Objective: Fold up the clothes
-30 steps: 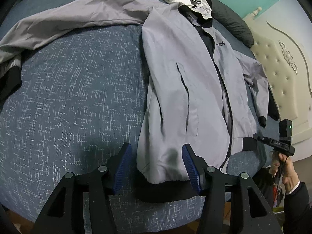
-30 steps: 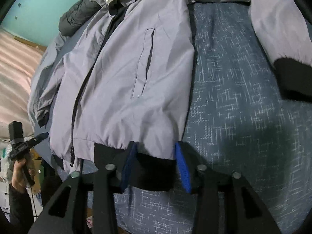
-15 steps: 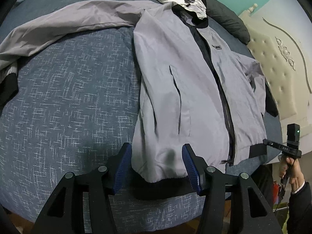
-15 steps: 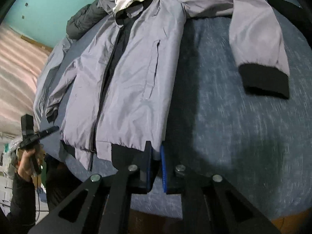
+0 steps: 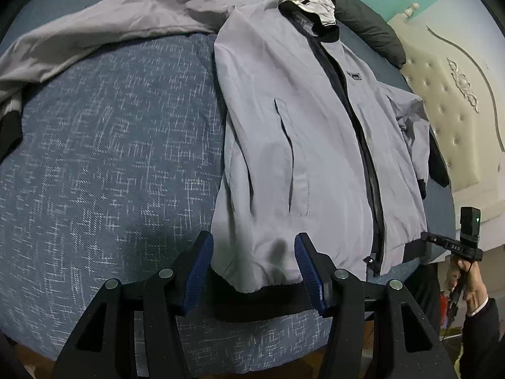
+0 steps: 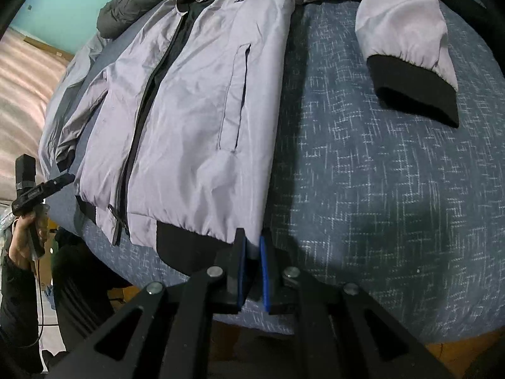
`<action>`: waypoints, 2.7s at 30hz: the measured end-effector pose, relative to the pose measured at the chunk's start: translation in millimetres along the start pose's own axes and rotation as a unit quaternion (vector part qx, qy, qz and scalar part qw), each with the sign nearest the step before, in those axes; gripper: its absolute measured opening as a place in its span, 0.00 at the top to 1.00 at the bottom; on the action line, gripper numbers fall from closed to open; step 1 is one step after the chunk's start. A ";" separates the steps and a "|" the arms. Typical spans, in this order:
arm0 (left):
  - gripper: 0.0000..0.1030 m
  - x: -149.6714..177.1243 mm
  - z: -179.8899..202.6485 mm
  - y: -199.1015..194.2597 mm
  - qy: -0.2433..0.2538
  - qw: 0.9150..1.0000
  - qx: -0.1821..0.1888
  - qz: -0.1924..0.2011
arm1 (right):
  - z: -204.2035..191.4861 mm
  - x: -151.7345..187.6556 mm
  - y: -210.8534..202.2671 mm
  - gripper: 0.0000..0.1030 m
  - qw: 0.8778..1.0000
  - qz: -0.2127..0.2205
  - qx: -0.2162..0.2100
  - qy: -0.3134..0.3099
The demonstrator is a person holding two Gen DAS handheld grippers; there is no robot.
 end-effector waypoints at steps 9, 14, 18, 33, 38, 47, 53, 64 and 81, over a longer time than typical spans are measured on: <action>0.37 15.8 6.0 16.8 0.040 0.998 0.000 -0.045 | -0.5 -5.6 2.2 0.91 1.000 0.010 -0.004 0.003; 0.77 18.9 8.9 18.3 0.052 0.998 0.001 -0.044 | 1.4 -4.3 0.5 0.91 1.000 0.012 -0.002 0.003; 0.81 14.2 15.8 -5.8 0.035 0.998 0.035 -0.025 | 0.3 -4.7 -2.2 0.91 1.000 0.010 0.000 -0.005; 0.51 2.7 -1.2 -21.5 0.008 1.000 0.009 0.001 | -5.0 -29.7 -35.1 0.75 0.998 0.060 0.030 -0.019; 0.51 -29.1 6.9 -17.9 0.019 0.999 -0.004 0.044 | -28.9 -72.4 -53.4 0.70 0.992 0.125 -0.022 -0.002; 0.40 -64.2 2.9 -9.4 0.013 0.995 -0.017 0.093 | -127.7 -105.9 49.1 0.62 0.986 0.085 -0.141 0.012; 0.39 -73.1 -15.6 -2.1 -0.004 0.993 -0.026 0.113 | -154.2 -131.5 112.9 0.59 0.985 0.065 -0.154 0.034; 0.38 -85.4 -38.3 28.3 -0.035 0.988 -0.035 0.149 | -145.1 -163.4 194.3 0.59 0.991 0.041 -0.111 0.058; 0.36 -79.7 -51.6 37.4 -0.043 0.985 -0.026 0.165 | -147.3 -171.5 210.4 0.86 0.983 0.058 -0.164 0.065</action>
Point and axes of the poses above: each gripper's, at about its wrist camera, not at the fingertips, and y roughly the way its jaws point, z to its right, x to its underside, the point moved 6 cm from there along y, roughly the way its jaws point, and after that the axes turned 13 degrees about z, right-handed, at the moved point
